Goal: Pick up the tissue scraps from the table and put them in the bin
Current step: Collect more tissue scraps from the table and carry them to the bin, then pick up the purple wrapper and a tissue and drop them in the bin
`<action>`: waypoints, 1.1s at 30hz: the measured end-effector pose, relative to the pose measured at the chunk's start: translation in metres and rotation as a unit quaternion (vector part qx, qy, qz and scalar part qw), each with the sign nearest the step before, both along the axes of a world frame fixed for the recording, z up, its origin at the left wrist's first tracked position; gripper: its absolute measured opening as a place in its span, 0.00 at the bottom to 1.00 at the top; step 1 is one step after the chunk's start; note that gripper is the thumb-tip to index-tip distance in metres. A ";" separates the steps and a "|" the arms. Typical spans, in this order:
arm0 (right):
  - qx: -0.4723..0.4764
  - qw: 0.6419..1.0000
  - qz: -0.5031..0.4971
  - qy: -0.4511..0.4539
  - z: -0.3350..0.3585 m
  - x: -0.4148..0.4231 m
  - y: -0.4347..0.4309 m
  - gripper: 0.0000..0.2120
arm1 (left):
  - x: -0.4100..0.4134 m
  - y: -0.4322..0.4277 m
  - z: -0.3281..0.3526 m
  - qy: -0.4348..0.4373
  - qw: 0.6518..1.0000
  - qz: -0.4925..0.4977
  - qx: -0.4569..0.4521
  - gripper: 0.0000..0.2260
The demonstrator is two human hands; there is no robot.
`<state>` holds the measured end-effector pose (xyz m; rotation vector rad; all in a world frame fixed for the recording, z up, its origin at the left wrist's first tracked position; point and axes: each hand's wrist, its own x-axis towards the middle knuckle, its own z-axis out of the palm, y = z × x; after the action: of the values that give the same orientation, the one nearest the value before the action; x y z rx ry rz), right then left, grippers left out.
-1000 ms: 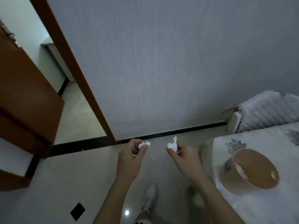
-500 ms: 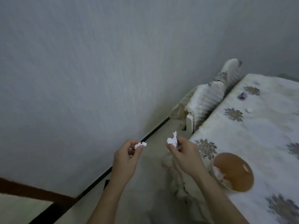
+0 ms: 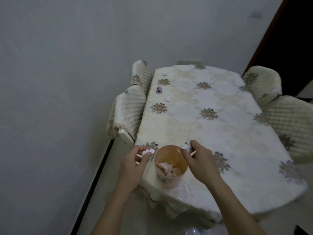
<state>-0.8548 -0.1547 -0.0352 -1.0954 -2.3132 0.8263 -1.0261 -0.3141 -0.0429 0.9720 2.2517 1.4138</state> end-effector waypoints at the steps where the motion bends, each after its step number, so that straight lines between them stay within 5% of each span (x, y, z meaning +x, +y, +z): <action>1: 0.003 1.000 -0.010 -0.009 0.001 0.006 0.005 0.14 | 0.003 0.007 0.003 0.015 1.000 -0.019 -0.006 0.02; 16: 0.152 0.969 0.088 -0.173 0.008 -0.022 0.018 0.12 | -0.001 0.054 -0.007 0.276 0.949 -0.106 -0.107 0.06; 22: 0.148 0.936 0.128 -0.294 -0.017 -0.022 0.018 0.27 | 0.002 0.065 -0.026 0.300 0.917 -0.134 -0.227 0.23; 33: 0.189 0.946 0.102 -0.243 -0.009 -0.021 0.028 0.26 | -0.004 0.066 -0.013 0.362 0.899 -0.110 -0.222 0.27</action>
<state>-0.8762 -0.1263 -0.0442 -0.9743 -2.8713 0.1558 -1.0303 -0.2482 -0.0562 1.6988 2.6491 0.4104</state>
